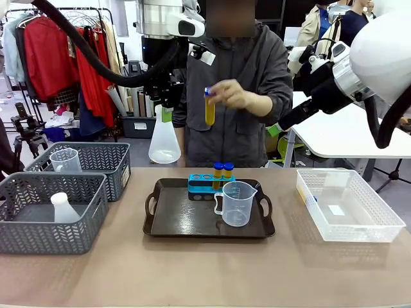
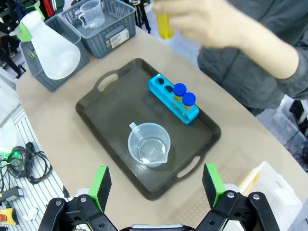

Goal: Prepare the laboratory tools.
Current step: Pick up one Small flask and place it on the Handle tray.

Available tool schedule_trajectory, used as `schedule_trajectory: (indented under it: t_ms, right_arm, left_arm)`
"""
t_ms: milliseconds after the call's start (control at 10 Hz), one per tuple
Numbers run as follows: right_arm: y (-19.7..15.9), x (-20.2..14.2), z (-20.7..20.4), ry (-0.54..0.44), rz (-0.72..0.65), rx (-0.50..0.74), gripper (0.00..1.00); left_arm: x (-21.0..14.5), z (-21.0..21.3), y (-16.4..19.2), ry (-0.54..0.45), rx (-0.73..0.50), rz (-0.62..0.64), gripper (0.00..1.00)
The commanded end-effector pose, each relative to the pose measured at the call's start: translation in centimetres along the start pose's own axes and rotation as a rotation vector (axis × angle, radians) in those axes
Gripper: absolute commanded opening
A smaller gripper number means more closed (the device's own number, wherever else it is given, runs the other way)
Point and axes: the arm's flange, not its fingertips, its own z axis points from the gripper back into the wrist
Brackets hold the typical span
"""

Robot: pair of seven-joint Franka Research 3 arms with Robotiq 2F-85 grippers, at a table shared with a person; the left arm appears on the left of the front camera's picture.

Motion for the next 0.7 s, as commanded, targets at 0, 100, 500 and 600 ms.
schedule_trajectory:
  t_ms: [0,100,500,600]
  right_arm:
    - [0.0,0.1,0.0,-0.007,-0.007,0.008,1.00]
    - [0.0,0.1,0.0,-0.007,-0.007,0.008,1.00]
    - [0.0,0.1,0.0,-0.007,-0.007,0.008,1.00]
    - [0.0,0.1,0.0,-0.007,-0.007,0.008,1.00]
  left_arm:
    - [0.0,1.3,0.6,0.008,0.015,-0.016,0.00]
    - [-0.2,1.5,0.8,0.005,0.018,-0.012,0.00]
    - [-1.1,1.9,1.8,-0.008,0.023,0.020,0.00]
    - [-1.3,1.9,1.9,0.000,0.021,0.018,0.00]
